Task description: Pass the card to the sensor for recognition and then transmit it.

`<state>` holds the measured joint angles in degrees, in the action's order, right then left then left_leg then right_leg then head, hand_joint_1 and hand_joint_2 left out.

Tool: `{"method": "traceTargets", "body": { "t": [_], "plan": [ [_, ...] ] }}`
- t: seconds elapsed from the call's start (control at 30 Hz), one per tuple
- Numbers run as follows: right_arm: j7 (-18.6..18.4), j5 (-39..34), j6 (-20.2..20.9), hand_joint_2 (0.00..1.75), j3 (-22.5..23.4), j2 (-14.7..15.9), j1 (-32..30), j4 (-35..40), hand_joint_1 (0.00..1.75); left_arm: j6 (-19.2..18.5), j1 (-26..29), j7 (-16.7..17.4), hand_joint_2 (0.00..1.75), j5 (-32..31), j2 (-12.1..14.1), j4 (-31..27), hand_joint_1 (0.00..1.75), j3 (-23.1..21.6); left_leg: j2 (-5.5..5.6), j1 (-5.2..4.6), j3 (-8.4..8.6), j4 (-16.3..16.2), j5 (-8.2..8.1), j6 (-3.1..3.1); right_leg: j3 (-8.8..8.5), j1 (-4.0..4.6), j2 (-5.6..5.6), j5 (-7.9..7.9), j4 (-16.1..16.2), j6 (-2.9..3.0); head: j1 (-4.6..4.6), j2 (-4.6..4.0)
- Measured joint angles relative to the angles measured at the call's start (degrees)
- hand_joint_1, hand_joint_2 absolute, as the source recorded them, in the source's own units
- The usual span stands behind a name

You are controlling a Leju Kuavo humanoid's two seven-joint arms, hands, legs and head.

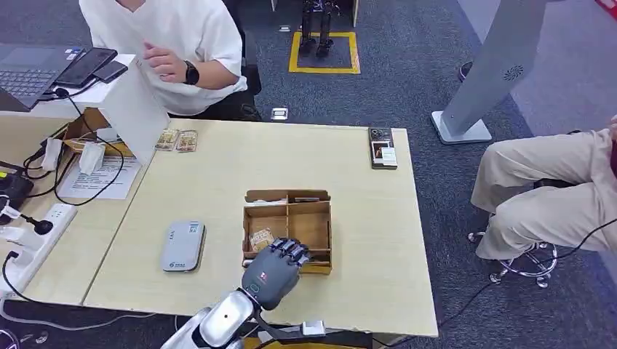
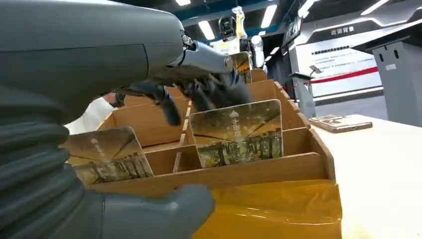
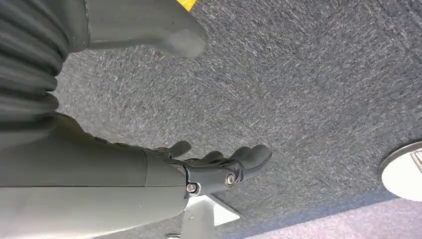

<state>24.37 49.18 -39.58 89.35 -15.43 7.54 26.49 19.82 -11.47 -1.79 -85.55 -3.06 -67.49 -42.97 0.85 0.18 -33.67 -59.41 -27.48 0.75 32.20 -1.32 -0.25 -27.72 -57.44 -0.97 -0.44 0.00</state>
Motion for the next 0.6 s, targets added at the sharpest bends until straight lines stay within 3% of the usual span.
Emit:
{"method": "traceTargets", "body": {
  "t": [0.6],
  "plan": [
    [0.2, 0.0, 0.0, 1.75, 0.0, 0.0, 0.0, 0.0, 0.0, 2.4, 0.0, -0.5, 1.75, 0.3, -0.8, 0.0, 1.75, 0.0, 0.0, 0.0, -0.02, 0.0, 0.0, 0.0, -0.01, 0.0, 0.0, 0.0, 0.0, 0.0, 0.0, 0.0]
  ]
}}
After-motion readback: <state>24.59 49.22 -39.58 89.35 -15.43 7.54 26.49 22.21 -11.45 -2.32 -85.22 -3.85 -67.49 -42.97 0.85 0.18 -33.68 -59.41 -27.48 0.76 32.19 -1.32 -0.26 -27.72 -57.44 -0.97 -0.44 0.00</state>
